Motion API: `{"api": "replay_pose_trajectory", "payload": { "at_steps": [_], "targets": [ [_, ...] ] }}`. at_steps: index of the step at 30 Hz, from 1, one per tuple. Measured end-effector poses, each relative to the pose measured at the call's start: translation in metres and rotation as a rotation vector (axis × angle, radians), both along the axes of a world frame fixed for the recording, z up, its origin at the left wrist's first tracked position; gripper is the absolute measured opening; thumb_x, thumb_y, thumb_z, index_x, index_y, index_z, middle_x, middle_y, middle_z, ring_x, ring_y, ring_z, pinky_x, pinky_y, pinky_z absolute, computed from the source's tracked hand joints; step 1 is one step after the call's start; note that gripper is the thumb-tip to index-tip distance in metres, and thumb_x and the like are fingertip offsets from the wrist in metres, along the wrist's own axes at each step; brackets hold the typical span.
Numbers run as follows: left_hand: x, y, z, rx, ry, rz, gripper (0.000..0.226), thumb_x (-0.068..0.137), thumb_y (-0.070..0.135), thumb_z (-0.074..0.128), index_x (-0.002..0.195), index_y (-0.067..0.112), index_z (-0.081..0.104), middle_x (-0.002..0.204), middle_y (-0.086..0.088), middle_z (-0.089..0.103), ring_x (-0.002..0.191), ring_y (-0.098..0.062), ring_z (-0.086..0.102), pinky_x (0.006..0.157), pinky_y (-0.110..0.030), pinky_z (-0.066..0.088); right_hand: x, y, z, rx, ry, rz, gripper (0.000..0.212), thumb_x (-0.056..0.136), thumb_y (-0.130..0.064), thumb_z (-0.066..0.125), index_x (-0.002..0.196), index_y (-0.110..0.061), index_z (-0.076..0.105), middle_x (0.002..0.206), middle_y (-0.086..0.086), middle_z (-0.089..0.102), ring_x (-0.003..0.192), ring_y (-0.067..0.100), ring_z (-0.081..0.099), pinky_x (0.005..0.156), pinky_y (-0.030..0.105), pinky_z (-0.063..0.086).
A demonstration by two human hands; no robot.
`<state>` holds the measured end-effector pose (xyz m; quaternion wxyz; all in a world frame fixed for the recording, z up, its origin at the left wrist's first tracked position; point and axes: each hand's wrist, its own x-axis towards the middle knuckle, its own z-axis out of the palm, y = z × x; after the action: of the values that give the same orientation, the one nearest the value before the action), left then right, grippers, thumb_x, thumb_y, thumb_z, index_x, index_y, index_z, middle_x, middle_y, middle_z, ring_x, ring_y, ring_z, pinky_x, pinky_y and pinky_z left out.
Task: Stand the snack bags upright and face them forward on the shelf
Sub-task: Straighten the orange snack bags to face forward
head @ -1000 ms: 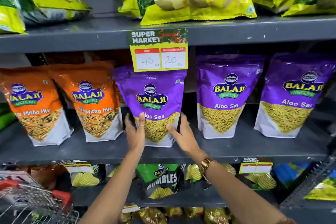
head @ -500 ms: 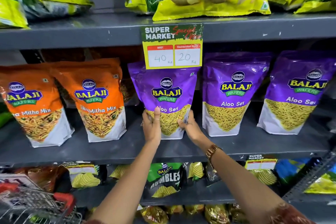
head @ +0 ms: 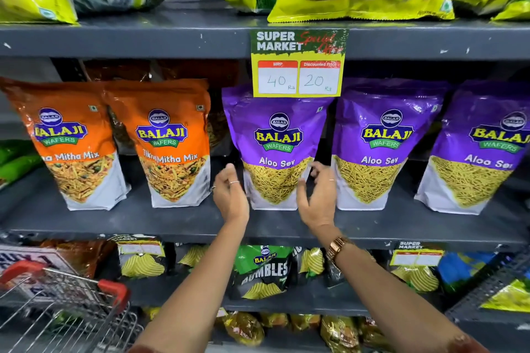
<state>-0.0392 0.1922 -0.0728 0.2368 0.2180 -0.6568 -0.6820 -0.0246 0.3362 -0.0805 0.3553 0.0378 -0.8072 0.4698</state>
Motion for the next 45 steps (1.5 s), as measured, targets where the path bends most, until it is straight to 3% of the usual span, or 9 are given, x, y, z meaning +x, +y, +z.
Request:
{"api": "replay_pose_trajectory", "payload": {
  "at_steps": [6, 13, 16, 21, 27, 30, 34, 40, 45],
  "targets": [
    [-0.002, -0.067, 0.004, 0.02, 0.163, 0.243, 0.032, 0.094, 0.023, 0.04, 0.082, 0.001, 0.06, 0.078, -0.014, 0.06, 0.075, -0.025, 0.052, 0.072, -0.029, 0.039, 0.004, -0.053, 0.013, 0.104, 0.081, 0.218, 0.032, 0.081, -0.022, 0.041, 0.099, 0.0, 0.057, 0.083, 0.019, 0.061, 0.071, 0.009, 0.044, 0.067, 0.026, 0.039],
    [-0.012, -0.146, 0.015, -0.126, 0.082, 0.373, 0.024, 0.09, 0.014, 0.048, 0.099, -0.006, 0.059, 0.1, -0.022, 0.065, 0.091, -0.032, 0.058, 0.075, -0.031, 0.041, -0.021, -0.124, 0.015, 0.045, -0.065, 0.302, 0.028, 0.081, -0.02, 0.049, 0.107, -0.011, 0.055, 0.075, -0.001, 0.054, 0.062, 0.022, 0.054, 0.068, 0.04, 0.05],
    [-0.021, -0.176, 0.01, -0.104, -0.035, 0.225, 0.048, 0.088, 0.035, 0.054, 0.117, -0.003, 0.051, 0.121, -0.023, 0.059, 0.111, -0.036, 0.054, 0.093, -0.041, 0.042, -0.036, -0.153, 0.014, 0.081, -0.288, 0.358, 0.04, 0.085, -0.02, 0.057, 0.122, -0.011, 0.045, 0.108, 0.008, 0.059, 0.093, 0.027, 0.061, 0.088, 0.049, 0.048],
    [-0.024, -0.2, 0.001, -0.043, -0.184, -0.167, 0.065, 0.09, 0.048, 0.041, 0.144, 0.016, 0.024, 0.151, -0.011, 0.033, 0.137, -0.03, 0.032, 0.11, -0.041, 0.027, -0.045, -0.181, 0.006, -0.112, -0.533, 0.563, 0.072, 0.08, -0.033, 0.066, 0.136, -0.013, 0.026, 0.141, 0.008, 0.043, 0.13, 0.023, 0.04, 0.108, 0.04, 0.035],
    [-0.027, -0.214, -0.014, 0.003, -0.209, -0.407, 0.087, 0.071, 0.071, 0.048, 0.138, 0.017, 0.035, 0.144, -0.005, 0.043, 0.131, -0.023, 0.04, 0.101, -0.037, 0.032, -0.051, -0.189, -0.01, -0.032, -0.621, 0.446, 0.054, 0.08, -0.037, 0.066, 0.111, -0.009, 0.032, 0.108, 0.01, 0.053, 0.107, 0.03, 0.053, 0.079, 0.035, 0.042],
    [-0.025, -0.215, -0.016, 0.011, -0.195, -0.407, 0.067, 0.083, 0.057, 0.048, 0.135, 0.016, 0.037, 0.139, -0.006, 0.047, 0.127, -0.021, 0.043, 0.09, -0.032, 0.031, -0.048, -0.188, -0.012, -0.014, -0.627, 0.44, 0.047, 0.08, -0.038, 0.065, 0.1, -0.012, 0.031, 0.092, 0.002, 0.052, 0.095, 0.026, 0.053, 0.072, 0.034, 0.04],
    [-0.023, -0.211, -0.022, -0.022, -0.216, -0.366, 0.057, 0.09, 0.045, 0.046, 0.136, 0.013, 0.037, 0.137, -0.01, 0.048, 0.119, -0.024, 0.046, 0.081, -0.029, 0.035, -0.042, -0.186, -0.016, -0.028, -0.609, 0.44, 0.057, 0.08, -0.039, 0.065, 0.114, -0.005, 0.034, 0.121, 0.014, 0.056, 0.108, 0.029, 0.056, 0.088, 0.045, 0.05],
    [-0.019, -0.205, -0.02, 0.016, -0.202, -0.277, 0.059, 0.082, 0.051, 0.053, 0.129, 0.015, 0.045, 0.136, -0.011, 0.051, 0.126, -0.029, 0.046, 0.098, -0.038, 0.037, -0.04, -0.183, -0.013, -0.077, -0.651, 0.475, 0.068, 0.074, -0.042, 0.07, 0.122, -0.011, 0.032, 0.131, 0.009, 0.051, 0.119, 0.026, 0.051, 0.097, 0.043, 0.047],
    [-0.018, -0.203, 0.044, 0.109, 0.161, -0.012, 0.05, 0.084, 0.033, 0.06, 0.129, 0.014, 0.048, 0.142, -0.008, 0.045, 0.129, -0.023, 0.043, 0.095, -0.027, 0.038, -0.043, -0.192, 0.0, -0.294, -0.547, 0.564, 0.094, 0.063, -0.014, 0.082, 0.131, -0.017, 0.018, 0.13, 0.002, 0.043, 0.123, 0.016, 0.042, 0.1, 0.031, 0.04]
  ]
}}
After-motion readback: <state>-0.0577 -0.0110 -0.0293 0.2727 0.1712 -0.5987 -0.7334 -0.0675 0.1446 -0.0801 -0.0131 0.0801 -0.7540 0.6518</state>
